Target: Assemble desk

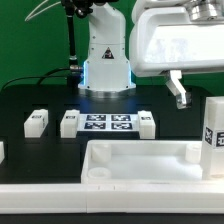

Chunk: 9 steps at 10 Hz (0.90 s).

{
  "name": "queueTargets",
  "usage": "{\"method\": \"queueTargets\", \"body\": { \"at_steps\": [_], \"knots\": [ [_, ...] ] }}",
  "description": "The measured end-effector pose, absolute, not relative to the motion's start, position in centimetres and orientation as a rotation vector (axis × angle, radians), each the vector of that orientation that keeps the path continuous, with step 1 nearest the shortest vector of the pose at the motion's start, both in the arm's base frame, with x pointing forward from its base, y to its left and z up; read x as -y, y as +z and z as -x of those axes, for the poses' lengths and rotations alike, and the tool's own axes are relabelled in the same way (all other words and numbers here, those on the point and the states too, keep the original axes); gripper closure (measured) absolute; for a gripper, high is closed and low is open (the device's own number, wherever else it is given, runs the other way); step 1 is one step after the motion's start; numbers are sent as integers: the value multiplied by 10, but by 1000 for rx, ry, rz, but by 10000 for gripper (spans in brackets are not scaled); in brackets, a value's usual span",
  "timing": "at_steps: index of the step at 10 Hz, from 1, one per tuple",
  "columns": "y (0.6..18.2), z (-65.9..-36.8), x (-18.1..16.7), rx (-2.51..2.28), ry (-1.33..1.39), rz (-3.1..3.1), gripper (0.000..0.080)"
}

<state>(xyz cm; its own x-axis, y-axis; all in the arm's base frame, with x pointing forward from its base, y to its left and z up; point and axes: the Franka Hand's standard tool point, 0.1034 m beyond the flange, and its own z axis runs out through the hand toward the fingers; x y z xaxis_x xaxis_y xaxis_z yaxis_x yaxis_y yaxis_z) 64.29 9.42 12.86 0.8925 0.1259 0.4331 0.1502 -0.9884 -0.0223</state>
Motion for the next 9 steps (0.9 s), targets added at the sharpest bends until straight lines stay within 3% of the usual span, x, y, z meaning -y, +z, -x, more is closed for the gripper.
{"method": "queueTargets", "body": {
  "at_steps": [2,5,8,9],
  "knots": [
    [134,-650,-102,200,-416,3033,150],
    [128,-647,-104,219,-22,3054,150],
    [127,-649,-105,198,52,3052,180],
    [127,-649,-105,175,53,3053,360]
  ]
}}
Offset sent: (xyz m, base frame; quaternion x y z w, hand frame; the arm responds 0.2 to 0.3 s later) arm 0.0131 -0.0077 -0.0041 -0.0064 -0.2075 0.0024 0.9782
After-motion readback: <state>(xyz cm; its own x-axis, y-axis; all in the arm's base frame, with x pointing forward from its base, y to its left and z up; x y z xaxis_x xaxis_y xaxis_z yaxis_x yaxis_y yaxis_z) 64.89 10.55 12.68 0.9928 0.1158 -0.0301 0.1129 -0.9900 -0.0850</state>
